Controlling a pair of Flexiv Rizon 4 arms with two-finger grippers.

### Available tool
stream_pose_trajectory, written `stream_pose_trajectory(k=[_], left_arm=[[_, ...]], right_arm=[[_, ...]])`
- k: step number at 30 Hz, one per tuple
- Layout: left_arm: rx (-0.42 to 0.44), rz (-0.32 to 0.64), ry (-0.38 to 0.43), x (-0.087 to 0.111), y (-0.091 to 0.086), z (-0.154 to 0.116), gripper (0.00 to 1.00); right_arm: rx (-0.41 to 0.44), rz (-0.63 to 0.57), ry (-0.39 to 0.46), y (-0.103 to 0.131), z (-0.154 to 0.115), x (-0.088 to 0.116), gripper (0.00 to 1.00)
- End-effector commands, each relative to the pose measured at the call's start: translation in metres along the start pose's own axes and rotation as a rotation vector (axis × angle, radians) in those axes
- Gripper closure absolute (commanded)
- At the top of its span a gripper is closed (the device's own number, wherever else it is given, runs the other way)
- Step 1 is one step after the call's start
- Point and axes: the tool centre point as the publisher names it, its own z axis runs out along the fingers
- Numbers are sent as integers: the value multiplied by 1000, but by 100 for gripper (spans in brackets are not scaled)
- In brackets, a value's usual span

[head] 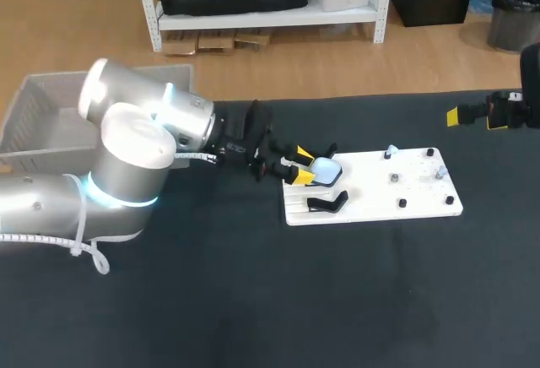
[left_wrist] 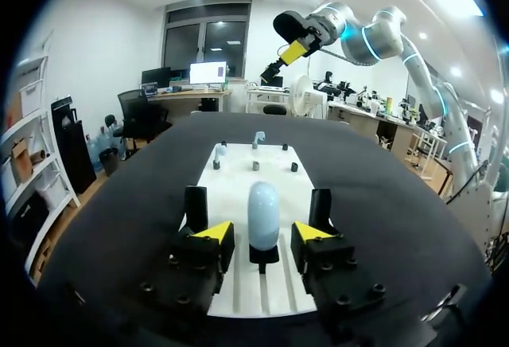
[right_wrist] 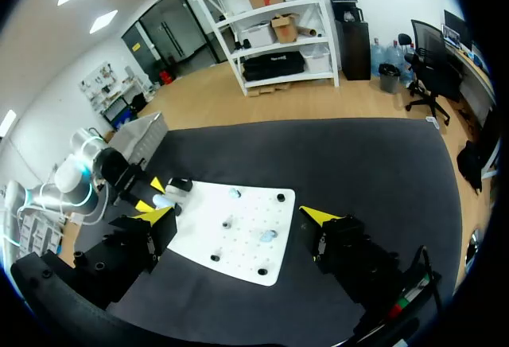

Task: Pick up each earbud case from the left stands, insert the matching earbuds, close the lid, and place the case in the box.

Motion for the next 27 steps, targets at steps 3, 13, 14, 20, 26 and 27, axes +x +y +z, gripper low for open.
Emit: stream_pose_trajectory(k=[3,13,14,20,26,27], left_arm=[[18,3,-5,2,5,6,53],[30,10,-1,1,8,13,54],[32,10,0,1,8,14,53],[42,8,4,2,8,18,56],[48,6,1,1,6,19,58],[49,5,0,1,6,20,59]], right_arm=[[-4,-1,0,-1,0,0,0],[-4,-1,0,-1,0,0,0],[-4,-1,0,-1,0,0,0],[-4,-1,0,-1,0,0,0],[-4,-1,0,-1,0,0,0],[-4,-1,0,-1,0,0,0]])
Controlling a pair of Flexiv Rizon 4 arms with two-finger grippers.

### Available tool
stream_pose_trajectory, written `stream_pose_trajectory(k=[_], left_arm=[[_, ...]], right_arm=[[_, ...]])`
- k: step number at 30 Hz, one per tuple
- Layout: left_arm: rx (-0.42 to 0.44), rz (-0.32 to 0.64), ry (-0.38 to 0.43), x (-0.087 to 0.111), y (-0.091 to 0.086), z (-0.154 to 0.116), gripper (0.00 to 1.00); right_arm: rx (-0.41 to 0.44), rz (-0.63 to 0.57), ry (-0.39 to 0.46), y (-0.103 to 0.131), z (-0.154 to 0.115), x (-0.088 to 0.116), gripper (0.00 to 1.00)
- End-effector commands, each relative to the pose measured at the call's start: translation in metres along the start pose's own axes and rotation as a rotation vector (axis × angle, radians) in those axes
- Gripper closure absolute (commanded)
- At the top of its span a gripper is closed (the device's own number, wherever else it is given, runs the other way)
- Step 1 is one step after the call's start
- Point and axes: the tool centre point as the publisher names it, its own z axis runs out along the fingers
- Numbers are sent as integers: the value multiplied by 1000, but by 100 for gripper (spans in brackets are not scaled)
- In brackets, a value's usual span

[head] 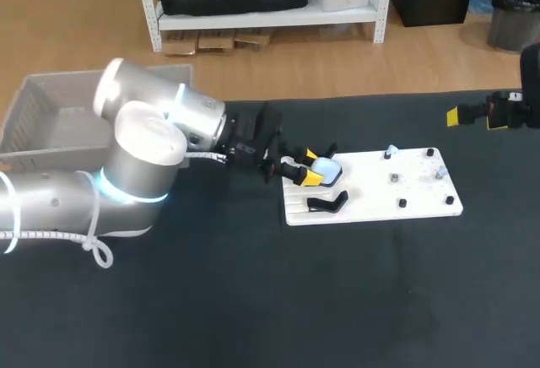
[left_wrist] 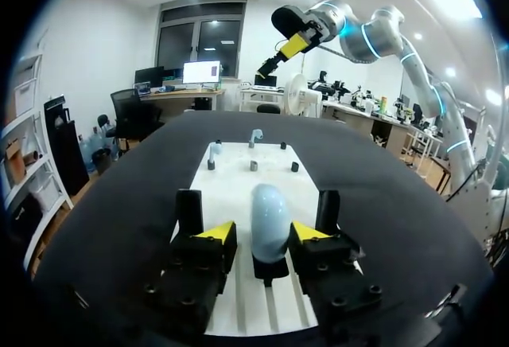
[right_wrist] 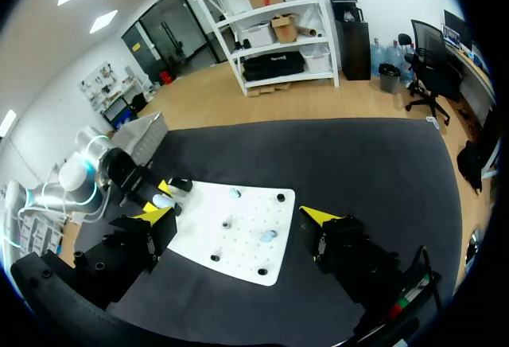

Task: Pick up each earbud case from the left stands, insert the matching earbuds, close the lid, and place the case in the box.

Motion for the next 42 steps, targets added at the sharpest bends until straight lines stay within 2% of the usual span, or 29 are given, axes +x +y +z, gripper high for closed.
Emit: stream_pose_trajectory(k=[1,8,10,11,12,19,24,33,39,42], left_arm=[[9,0,-1,0,2,3,59],[16,-4,-4,0,-1,6,64],[16,-4,-6,0,-2,6,80],[15,-4,-8,0,-2,5,92],[13,-4,-9,0,-3,4,100],[-16,2,-32,-5,-9,-8,100],[-42,35,-94,-24,-18,-25,100],[-63,119,-228,-75,-33,-41,100],[-62,152,-273,-94,-41,-51,100],[-62,152,-273,-94,-41,-51,100]], right_arm=[[-4,-1,0,-1,0,0,0],[-4,-1,0,-1,0,0,0],[-4,-1,0,-1,0,0,0],[-4,-1,0,-1,0,0,0],[-4,-1,0,-1,0,0,0],[-4,-1,0,-1,0,0,0],[-4,-1,0,-1,0,0,0],[-4,-1,0,-1,0,0,0],[-4,-1,0,-1,0,0,0],[-4,-1,0,-1,0,0,0]])
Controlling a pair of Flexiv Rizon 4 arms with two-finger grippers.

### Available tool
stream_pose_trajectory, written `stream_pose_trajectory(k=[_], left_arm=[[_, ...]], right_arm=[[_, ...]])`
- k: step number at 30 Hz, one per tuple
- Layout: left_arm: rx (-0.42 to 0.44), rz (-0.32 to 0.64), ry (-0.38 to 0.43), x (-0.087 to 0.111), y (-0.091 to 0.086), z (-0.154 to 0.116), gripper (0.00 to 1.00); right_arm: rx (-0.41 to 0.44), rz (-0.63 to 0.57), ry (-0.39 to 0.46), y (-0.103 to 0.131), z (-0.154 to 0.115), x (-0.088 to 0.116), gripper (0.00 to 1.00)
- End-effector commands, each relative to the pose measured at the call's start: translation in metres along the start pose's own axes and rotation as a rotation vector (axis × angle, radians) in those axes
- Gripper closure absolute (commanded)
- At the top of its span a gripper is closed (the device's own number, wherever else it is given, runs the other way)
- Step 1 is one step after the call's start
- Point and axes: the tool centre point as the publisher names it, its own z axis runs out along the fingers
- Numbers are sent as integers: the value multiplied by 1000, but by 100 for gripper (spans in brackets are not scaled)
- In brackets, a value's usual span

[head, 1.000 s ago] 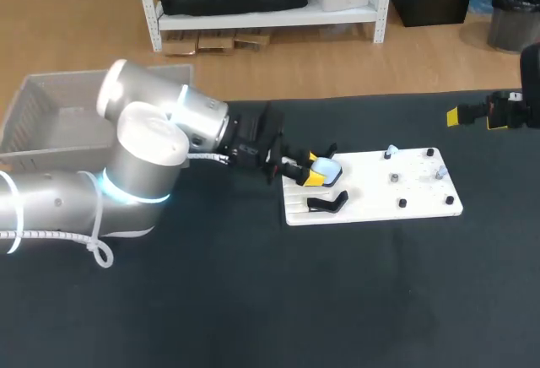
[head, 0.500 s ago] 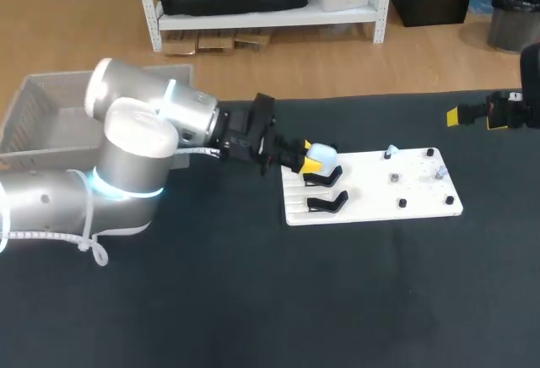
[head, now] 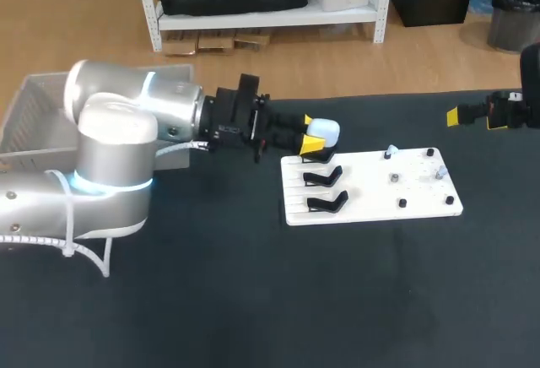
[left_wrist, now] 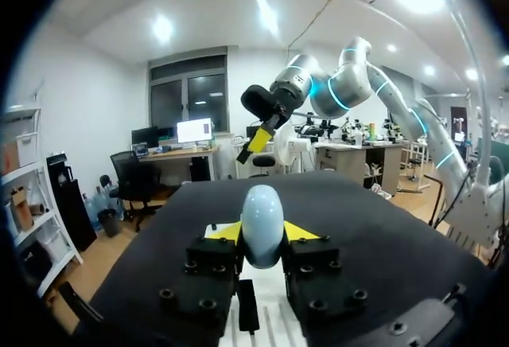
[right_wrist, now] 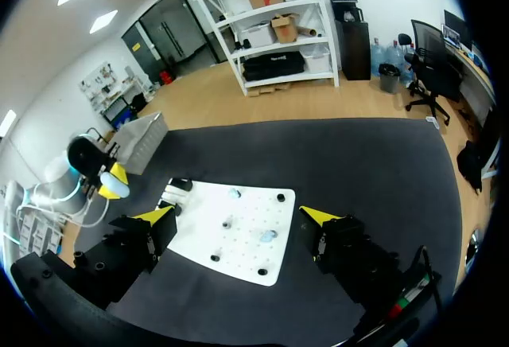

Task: Pick up each earbud case from the left stands, insert the matching earbuds, close the lid, and place the case in the box.

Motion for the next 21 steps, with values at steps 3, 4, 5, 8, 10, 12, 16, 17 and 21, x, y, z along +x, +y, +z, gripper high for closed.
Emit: stream_pose_trajectory(k=[3,4,5,8,10,12,16,17,21], left_arm=[[-41,2,1,-2,-6,-4,100],[-41,2,1,-2,-6,-4,100],[-41,2,1,-2,-6,-4,100],[-41,2,1,-2,-6,-4,100],[-41,2,1,-2,-6,-4,100],[-41,2,1,-2,-6,-4,100],[-41,2,1,-2,-6,-4,100],[-41,2,1,-2,-6,-4,100],[-80,-12,-15,-3,-11,-8,100]], right_arm=[[-4,-1,0,-1,0,0,0],[-4,-1,0,-1,0,0,0],[-4,-1,0,-1,0,0,0],[-4,-1,0,-1,0,0,0],[-4,-1,0,-1,0,0,0],[-4,-1,0,-1,0,0,0],[-4,-1,0,-1,0,0,0],[-4,-1,0,-1,0,0,0],[-4,-1,0,-1,0,0,0]])
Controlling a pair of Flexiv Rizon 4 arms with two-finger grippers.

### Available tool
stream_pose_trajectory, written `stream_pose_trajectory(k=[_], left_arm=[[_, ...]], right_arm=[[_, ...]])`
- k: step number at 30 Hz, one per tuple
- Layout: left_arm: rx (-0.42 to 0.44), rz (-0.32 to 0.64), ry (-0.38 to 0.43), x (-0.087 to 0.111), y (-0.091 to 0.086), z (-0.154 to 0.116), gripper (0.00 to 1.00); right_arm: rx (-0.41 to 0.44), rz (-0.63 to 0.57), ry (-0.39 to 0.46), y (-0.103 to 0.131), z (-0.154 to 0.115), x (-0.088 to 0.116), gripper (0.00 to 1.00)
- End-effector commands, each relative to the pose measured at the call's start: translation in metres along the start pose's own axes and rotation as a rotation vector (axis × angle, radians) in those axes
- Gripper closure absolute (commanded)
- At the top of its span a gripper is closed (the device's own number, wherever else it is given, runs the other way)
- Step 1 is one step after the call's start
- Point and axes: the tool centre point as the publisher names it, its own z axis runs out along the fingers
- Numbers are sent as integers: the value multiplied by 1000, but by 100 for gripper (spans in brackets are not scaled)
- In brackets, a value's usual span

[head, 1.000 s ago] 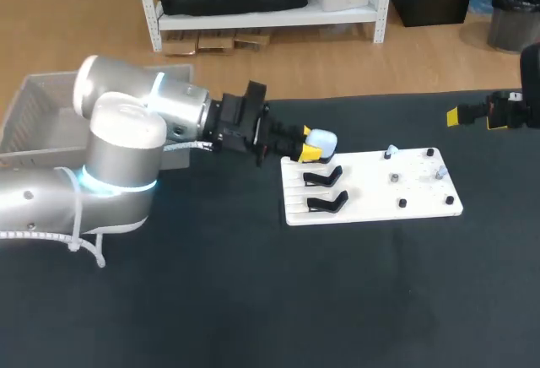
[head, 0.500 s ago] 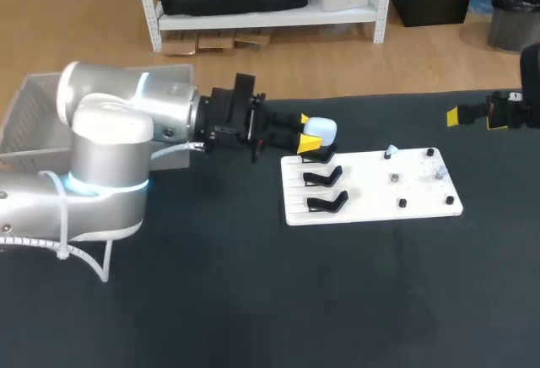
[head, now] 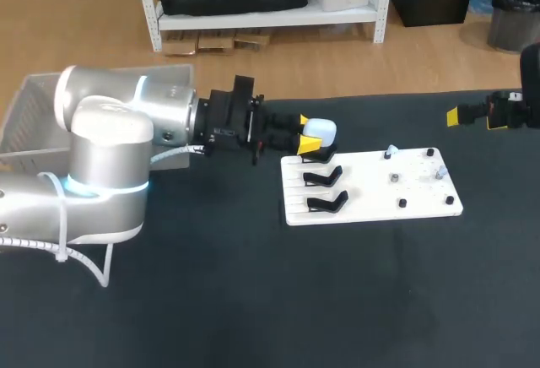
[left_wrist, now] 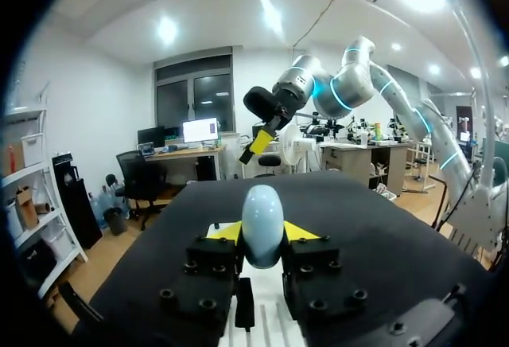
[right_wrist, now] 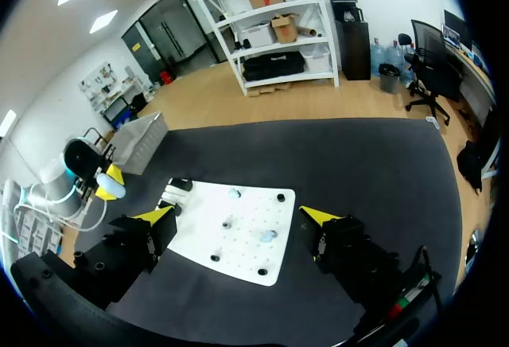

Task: Pick up each earbud case from the left stands, insert the matching earbuds, close the lid, and place the case in the box.

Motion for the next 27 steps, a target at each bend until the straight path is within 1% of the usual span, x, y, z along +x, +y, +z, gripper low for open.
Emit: stream_pose_trajectory(k=[1,4,10,13,16,20,27], left_arm=[[-63,-8,-34,-2,-8,-5,100],[-95,-4,-54,-5,-12,-3,100],[-106,7,-76,-8,-17,2,100],[-112,-4,-94,-8,-18,2,100],[-105,-11,-108,-6,-21,4,100],[-85,-23,-130,-6,-22,7,100],[-69,-38,-161,-4,-20,7,100]], right_arm=[[-4,-1,0,-1,0,0,0],[-4,-1,0,-1,0,0,0],[-4,-1,0,-1,0,0,0],[-4,-1,0,-1,0,0,0],[-6,-14,9,4,-1,3,0],[-20,-19,10,11,-9,7,0],[-57,-55,31,33,-18,21,0]])
